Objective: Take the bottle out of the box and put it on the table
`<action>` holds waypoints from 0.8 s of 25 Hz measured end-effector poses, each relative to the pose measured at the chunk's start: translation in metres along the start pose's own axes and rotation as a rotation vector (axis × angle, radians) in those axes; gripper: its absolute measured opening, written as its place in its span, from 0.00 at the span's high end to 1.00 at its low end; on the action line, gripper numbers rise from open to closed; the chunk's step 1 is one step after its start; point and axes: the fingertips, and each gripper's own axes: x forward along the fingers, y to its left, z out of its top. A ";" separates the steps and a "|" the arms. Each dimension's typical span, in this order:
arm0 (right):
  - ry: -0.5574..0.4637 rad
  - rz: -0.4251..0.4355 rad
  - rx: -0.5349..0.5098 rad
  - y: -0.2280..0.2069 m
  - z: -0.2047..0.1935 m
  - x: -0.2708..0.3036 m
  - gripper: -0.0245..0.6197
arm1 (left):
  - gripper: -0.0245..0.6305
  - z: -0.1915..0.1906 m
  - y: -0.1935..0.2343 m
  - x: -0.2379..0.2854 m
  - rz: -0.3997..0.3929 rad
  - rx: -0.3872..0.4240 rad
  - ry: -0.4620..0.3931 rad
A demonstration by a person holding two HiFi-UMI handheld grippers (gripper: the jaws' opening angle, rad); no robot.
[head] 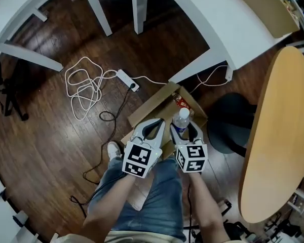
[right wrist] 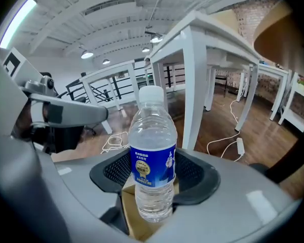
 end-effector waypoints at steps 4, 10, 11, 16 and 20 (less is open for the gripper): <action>-0.115 -0.046 0.045 0.004 0.047 -0.054 0.57 | 0.99 0.042 -0.019 -0.019 -0.015 0.025 -0.050; -0.269 -0.104 0.094 0.019 0.113 -0.141 0.56 | 0.99 0.099 -0.058 -0.053 -0.072 0.111 -0.090; -0.291 -0.117 0.096 0.021 0.123 -0.156 0.56 | 0.99 0.109 -0.065 -0.059 -0.081 0.119 -0.099; -0.397 -0.158 0.108 0.025 0.171 -0.222 0.56 | 0.99 0.162 -0.105 -0.089 -0.130 0.168 -0.160; -0.464 -0.204 0.082 0.027 0.198 -0.268 0.56 | 0.99 0.197 -0.140 -0.109 -0.190 0.183 -0.223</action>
